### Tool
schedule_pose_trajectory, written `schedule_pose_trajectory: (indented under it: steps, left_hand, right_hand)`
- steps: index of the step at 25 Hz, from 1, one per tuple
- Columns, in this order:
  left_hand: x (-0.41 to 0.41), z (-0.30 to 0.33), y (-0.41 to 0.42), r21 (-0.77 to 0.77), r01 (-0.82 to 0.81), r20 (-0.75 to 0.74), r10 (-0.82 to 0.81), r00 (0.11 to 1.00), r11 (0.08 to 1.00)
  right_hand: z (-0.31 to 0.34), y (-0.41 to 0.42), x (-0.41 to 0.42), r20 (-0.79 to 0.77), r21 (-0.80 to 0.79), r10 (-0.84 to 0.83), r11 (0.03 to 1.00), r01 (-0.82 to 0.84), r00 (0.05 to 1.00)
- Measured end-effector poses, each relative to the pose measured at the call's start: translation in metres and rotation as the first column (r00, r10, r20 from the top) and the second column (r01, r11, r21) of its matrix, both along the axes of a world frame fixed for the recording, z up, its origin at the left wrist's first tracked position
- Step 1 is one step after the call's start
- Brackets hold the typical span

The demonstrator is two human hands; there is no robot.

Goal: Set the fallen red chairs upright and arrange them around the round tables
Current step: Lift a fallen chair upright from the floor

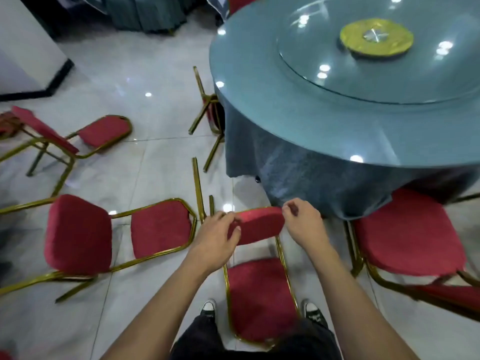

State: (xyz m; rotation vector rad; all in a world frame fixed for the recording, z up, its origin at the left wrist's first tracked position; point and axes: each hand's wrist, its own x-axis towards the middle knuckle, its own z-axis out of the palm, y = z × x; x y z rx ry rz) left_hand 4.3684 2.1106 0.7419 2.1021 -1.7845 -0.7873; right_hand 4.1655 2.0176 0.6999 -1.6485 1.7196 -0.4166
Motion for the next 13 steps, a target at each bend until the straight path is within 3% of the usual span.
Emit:
schedule_pose_trajectory:
  steps: [5,10,13]
  left_hand:
    - [0.055,-0.038,0.027,0.080,0.241,-0.044,-0.238,0.970,0.967]
    - [0.054,-0.086,0.074,0.131,0.298,-0.087,-0.289,0.954,0.946]
    - [0.042,-0.130,0.100,0.202,0.335,-0.040,-0.334,0.942,0.920]
  right_hand:
    - [-0.040,0.097,0.034,-0.064,0.174,-0.254,0.949,0.262,0.965]
    - [-0.081,0.180,0.029,-0.122,0.249,-0.381,0.882,0.400,0.917]
    - [-0.128,0.214,0.018,-0.129,0.263,-0.426,0.856,0.445,0.896]
